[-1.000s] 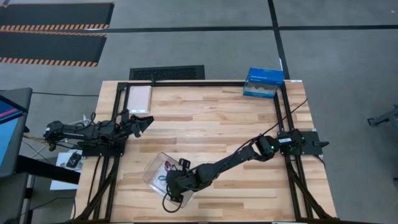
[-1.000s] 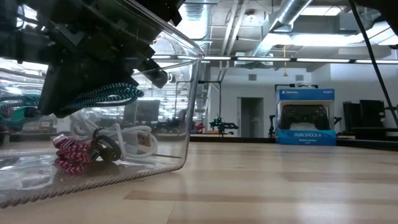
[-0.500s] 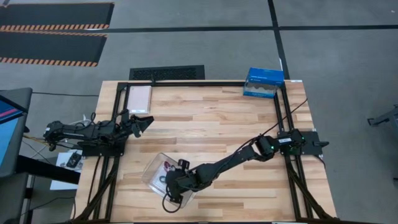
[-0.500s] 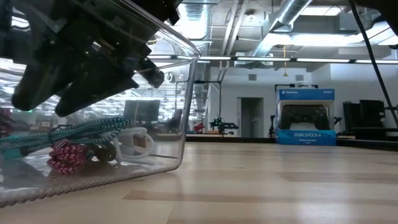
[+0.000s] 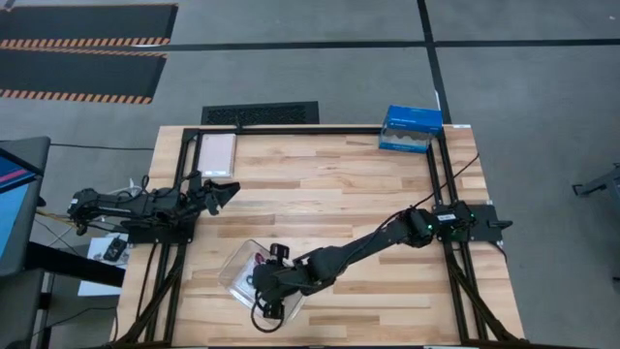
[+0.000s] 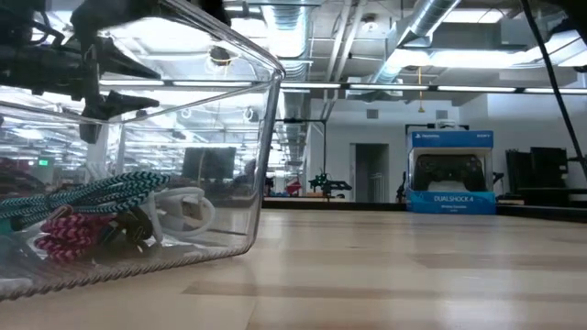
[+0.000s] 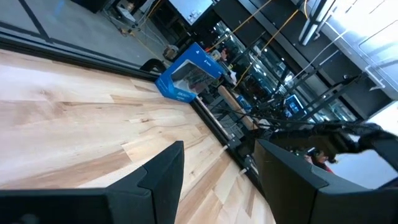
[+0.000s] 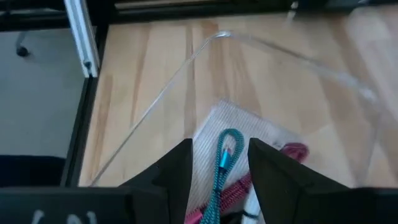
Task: Pick and place USB-C Cables
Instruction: Return to Home Position
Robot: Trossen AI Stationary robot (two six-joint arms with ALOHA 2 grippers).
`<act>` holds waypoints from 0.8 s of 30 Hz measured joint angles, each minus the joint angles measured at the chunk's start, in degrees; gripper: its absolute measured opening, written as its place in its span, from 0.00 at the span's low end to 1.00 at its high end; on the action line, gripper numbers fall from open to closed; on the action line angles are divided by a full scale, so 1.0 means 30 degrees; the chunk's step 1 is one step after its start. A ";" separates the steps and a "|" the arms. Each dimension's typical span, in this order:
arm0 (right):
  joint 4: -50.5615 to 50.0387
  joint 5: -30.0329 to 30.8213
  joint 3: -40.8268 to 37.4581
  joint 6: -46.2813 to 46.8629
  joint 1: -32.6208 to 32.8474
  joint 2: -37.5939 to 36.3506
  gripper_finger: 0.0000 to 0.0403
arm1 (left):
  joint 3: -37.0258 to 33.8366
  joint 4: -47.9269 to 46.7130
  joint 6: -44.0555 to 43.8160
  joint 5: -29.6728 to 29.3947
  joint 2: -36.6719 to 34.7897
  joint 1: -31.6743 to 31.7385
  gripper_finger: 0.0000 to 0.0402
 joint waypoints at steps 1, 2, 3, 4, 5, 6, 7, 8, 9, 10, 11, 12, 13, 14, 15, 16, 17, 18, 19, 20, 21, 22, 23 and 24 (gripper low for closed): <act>-0.0168 0.0065 -0.0070 -0.0148 0.0000 -0.0416 0.44 | 0.0000 -0.0006 -0.0083 0.0090 0.0000 0.0000 0.46; -0.0614 0.0095 -0.0097 -0.0360 0.0012 -0.0813 0.44 | 0.0000 -0.0006 -0.0185 0.0187 0.0000 0.0001 0.46; -0.0724 0.0089 -0.0093 -0.0482 -0.0008 -0.1198 0.44 | 0.0000 -0.0006 -0.0327 0.0275 0.0000 0.0000 0.46; -0.0833 0.0094 -0.0075 -0.0561 -0.0022 -0.1629 0.43 | 0.0000 -0.0006 -0.0443 0.0297 0.0000 0.0000 0.46; -0.1391 0.0105 -0.0075 -0.0659 -0.0022 -0.2131 0.43 | 0.0000 -0.0010 -0.0551 0.0309 0.0000 0.0000 0.46; -0.1824 0.0108 -0.0075 -0.0966 -0.0022 -0.2606 0.43 | 0.0000 -0.0013 -0.0673 0.0306 0.0000 0.0000 0.46; -0.2032 0.0110 -0.0073 -0.1414 -0.0022 -0.3069 0.43 | 0.0000 -0.0006 -0.0801 0.0302 -0.0001 0.0000 0.46; -0.2674 0.0124 -0.0067 -0.1978 -0.0022 -0.3584 0.42 | 0.0000 -0.0013 -0.0919 0.0303 0.0000 0.0000 0.46; -0.3577 0.0144 -0.0067 -0.2616 -0.0022 -0.4123 0.42 | 0.0000 -0.0013 -0.0970 0.0309 0.0000 0.0000 0.46; -0.4331 0.0138 -0.0067 -0.2985 -0.0022 -0.4605 0.42 | 0.0000 -0.0006 -0.1002 0.0309 0.0000 0.0000 0.46; -0.5310 0.0135 -0.0067 -0.2990 -0.0022 -0.5159 0.42 | 0.0000 -0.0006 -0.0999 0.0308 0.0000 0.0000 0.46; -0.6459 0.0142 -0.0067 -0.2971 -0.0022 -0.5679 0.42 | 0.0000 -0.0013 -0.0995 0.0309 0.0000 0.0000 0.46; -0.7310 0.0184 -0.0067 -0.2927 -0.0022 -0.6182 0.42 | 0.0000 -0.0006 -0.0995 0.0309 0.0000 0.0000 0.46; -0.7979 0.0359 -0.0067 -0.2918 0.0015 -0.6670 0.42 | 0.0000 -0.0009 -0.0995 0.0318 0.0000 0.0000 0.46; -0.8601 0.0711 -0.0067 -0.2915 0.0067 -0.7106 0.42 | 0.0000 -0.0006 -0.0998 0.0419 0.0000 0.0000 0.46; -0.9027 0.1100 -0.0067 -0.2924 0.0105 -0.7562 0.42 | 0.0000 -0.0013 -0.1109 0.0687 0.0000 0.0005 0.46; -0.9485 0.1519 -0.0082 -0.3014 0.0130 -0.8054 0.42 | 0.0000 -0.0021 -0.1530 0.1113 0.0000 0.0007 0.46; -0.9973 0.1896 -0.0082 -0.3187 0.0131 -0.8533 0.43 | 0.0000 -0.0013 -0.2171 0.1671 0.0000 0.0007 0.46; -1.0142 0.2191 -0.0082 -0.3349 0.0138 -0.9091 0.43 | -0.0007 0.0042 -0.2527 0.2110 0.0000 0.0007 0.46; -1.0354 0.2308 -0.0082 -0.3497 0.0144 -0.9672 0.43 | -0.0022 0.0177 -0.2477 0.2170 0.0000 -0.0005 0.46; -1.0673 0.2324 -0.0082 -0.3670 0.0191 -1.0281 0.43 | -0.0029 0.0380 -0.2057 0.2220 0.0000 0.0005 0.46; -1.0698 0.2306 -0.0082 -0.3938 0.0211 -1.0924 0.43 | -0.0029 0.0638 -0.1390 0.2337 0.0000 -0.0007 0.46; -1.0659 0.2308 -0.0093 -0.4298 0.0236 -1.1577 0.43 | -0.0029 0.0892 -0.0676 0.2729 -0.0030 -0.0009 0.46; -1.0617 0.2322 -0.0254 -0.4704 0.0316 -1.2309 0.43 | -0.0029 0.1164 0.0029 0.3315 -0.0081 -0.0015 0.46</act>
